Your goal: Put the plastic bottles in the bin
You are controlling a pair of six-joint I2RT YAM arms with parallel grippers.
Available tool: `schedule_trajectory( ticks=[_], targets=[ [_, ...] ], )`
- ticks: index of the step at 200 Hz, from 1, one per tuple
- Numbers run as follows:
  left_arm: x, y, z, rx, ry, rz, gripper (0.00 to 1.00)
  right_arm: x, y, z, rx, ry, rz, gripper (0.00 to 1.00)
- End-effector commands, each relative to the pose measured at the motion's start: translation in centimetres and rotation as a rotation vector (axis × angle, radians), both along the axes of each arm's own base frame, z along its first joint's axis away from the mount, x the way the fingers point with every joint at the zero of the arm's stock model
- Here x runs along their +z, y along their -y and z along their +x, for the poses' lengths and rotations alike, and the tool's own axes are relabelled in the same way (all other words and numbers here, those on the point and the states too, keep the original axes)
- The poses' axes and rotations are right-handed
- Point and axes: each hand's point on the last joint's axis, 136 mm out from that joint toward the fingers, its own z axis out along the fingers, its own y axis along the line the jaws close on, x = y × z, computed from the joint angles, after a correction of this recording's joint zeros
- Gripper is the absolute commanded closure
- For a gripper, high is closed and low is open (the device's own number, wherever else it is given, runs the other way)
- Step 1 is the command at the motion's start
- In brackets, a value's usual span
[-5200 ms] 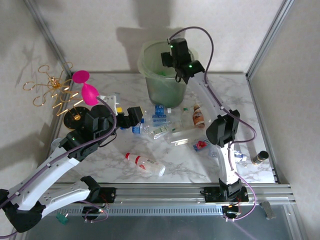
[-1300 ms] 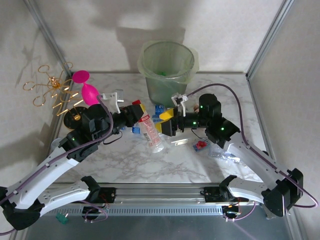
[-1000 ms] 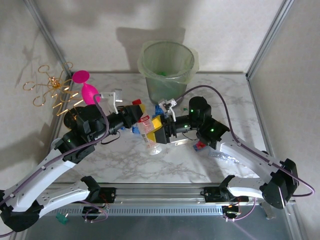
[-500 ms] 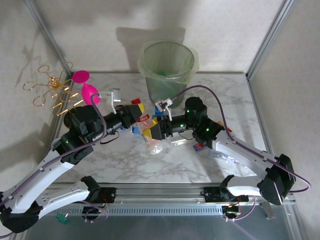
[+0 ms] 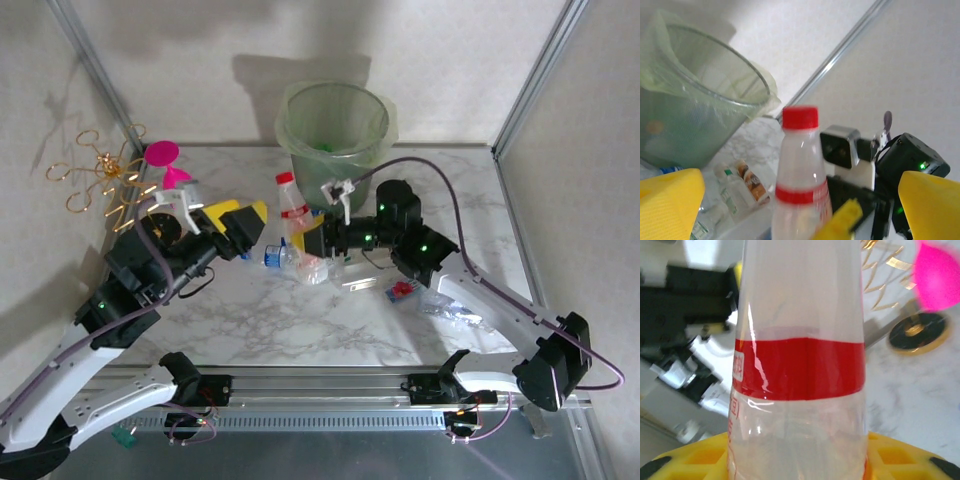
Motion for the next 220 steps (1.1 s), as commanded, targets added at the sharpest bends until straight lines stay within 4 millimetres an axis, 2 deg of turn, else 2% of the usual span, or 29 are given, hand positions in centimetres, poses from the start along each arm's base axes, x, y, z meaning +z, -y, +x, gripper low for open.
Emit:
schedule_trajectory(
  ticks=[1,13,36,49,73,100,115,132,150,178,220],
  targets=[
    [0.6,-1.3,0.3,0.068,0.022,0.034,0.01,2.9,2.6,7.0,-0.304,0.116,-0.027,0.56],
    [0.1,-1.0,0.5,0.062,0.005,0.048,0.01,3.7,4.1,10.6,-0.445,0.14,-0.053,0.56],
    [-0.9,-0.2,0.9,0.042,-0.023,0.073,0.02,5.6,6.2,16.1,-0.643,0.22,-0.078,0.55],
    [-1.1,-0.1,1.0,0.04,-0.029,0.083,0.01,6.6,6.9,18.8,-0.704,0.258,-0.071,0.55],
    [-1.5,0.1,1.3,0.039,-0.041,0.116,0.01,7.3,7.7,24.3,-0.81,0.299,-0.107,0.55],
    [-2.0,0.4,1.5,0.036,-0.051,0.142,0.01,6.6,7.3,29.2,-0.864,0.313,-0.169,0.55],
    [-2.3,0.5,1.7,0.039,-0.056,0.149,0.01,4.9,6.8,31.6,-0.878,0.305,-0.229,0.56],
    [-2.7,0.5,1.9,0.046,-0.06,0.156,0.01,3.7,6.2,33.4,-0.883,0.293,-0.27,0.56],
    [-3.1,0.5,2.1,0.053,-0.064,0.163,0.01,1.2,5.8,34.9,-0.892,0.252,-0.324,0.56],
    [-3.7,0.7,2.4,0.053,-0.074,0.171,0.01,-1.6,5.5,35.7,-0.887,0.2,-0.382,0.55],
    [-4.6,1.0,2.6,0.05,-0.083,0.184,0.01,-6.1,6.1,36.8,-0.913,0.147,-0.509,0.53]
  ],
)
